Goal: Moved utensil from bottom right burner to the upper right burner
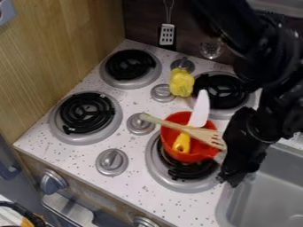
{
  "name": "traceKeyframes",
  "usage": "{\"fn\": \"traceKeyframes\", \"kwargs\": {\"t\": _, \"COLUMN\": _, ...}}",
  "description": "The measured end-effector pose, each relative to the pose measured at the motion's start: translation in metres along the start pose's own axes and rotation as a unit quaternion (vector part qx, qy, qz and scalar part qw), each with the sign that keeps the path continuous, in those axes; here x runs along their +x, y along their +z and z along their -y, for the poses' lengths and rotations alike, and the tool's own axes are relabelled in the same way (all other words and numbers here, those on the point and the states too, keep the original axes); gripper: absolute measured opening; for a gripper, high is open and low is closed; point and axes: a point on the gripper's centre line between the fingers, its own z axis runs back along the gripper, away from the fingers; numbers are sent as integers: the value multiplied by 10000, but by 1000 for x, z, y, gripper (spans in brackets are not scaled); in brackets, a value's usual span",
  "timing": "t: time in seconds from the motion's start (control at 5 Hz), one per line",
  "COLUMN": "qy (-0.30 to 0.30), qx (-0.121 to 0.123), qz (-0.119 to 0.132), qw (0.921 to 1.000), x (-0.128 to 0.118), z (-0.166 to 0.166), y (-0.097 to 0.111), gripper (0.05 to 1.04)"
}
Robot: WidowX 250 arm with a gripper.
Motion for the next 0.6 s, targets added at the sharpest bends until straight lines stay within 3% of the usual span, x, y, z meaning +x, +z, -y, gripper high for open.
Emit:
{"fn": "traceKeyframes", "kwargs": {"t": 0.2, "qy": -818, "qx": -49, "qz": -75, "qw": 9966, "x": 7, "z": -3, "y": 11, "gripper": 375}}
{"fn": "traceKeyframes", "kwargs": {"t": 0.4, "qy": -1333, "qx": 131, "qz": 12, "qw": 9910, "x": 14, "z": -9, "y": 15, "gripper": 375}}
{"fn": "traceKeyframes", "kwargs": {"t": 0.6, "qy": -1645, "qx": 81, "qz": 171, "qw": 9862, "x": 20, "z": -8, "y": 23, "gripper": 375}}
